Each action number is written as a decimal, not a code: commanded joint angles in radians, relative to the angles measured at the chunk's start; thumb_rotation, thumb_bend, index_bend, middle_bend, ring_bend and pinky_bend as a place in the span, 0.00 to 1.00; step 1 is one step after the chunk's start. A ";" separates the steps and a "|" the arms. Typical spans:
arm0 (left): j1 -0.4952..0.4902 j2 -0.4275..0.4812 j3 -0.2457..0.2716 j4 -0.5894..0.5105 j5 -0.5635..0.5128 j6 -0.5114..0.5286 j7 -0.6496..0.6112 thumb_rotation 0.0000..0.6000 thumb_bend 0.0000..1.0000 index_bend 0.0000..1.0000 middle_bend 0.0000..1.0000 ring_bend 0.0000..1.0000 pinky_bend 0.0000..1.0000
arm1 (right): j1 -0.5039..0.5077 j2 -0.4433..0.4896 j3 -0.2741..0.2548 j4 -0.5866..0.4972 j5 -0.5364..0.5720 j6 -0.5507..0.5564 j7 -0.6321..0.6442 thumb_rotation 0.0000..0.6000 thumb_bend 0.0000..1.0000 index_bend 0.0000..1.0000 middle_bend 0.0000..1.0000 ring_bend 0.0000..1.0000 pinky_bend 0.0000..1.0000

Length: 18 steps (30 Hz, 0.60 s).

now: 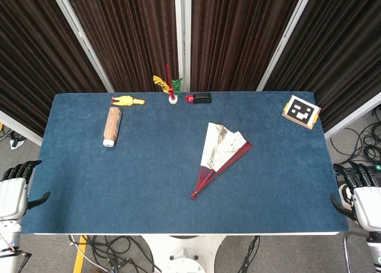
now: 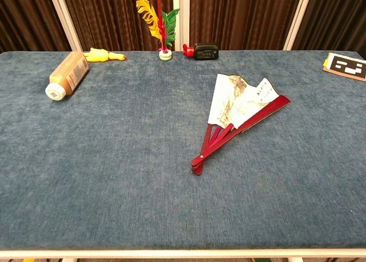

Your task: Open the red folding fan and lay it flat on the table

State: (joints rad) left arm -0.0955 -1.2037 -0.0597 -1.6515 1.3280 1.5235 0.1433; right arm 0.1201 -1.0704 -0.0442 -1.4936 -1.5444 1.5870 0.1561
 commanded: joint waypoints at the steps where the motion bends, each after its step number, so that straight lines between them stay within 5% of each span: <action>1: 0.002 -0.014 -0.007 0.015 -0.012 -0.001 0.026 1.00 0.20 0.27 0.33 0.24 0.23 | 0.017 -0.003 0.015 -0.004 0.000 -0.030 0.002 1.00 0.22 0.15 0.27 0.10 0.11; 13: -0.003 -0.030 -0.024 0.036 -0.029 -0.025 0.054 1.00 0.20 0.27 0.30 0.21 0.18 | 0.086 -0.028 0.051 -0.019 -0.049 -0.119 -0.027 1.00 0.22 0.15 0.29 0.10 0.11; 18: -0.011 -0.033 -0.030 0.046 -0.017 -0.034 0.051 1.00 0.20 0.28 0.26 0.18 0.17 | 0.201 -0.100 0.086 0.010 -0.080 -0.253 -0.117 1.00 0.10 0.24 0.32 0.10 0.11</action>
State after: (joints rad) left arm -0.1058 -1.2359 -0.0888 -1.6066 1.3099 1.4899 0.1960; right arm 0.2680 -1.1318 0.0215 -1.5011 -1.6105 1.3967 0.0880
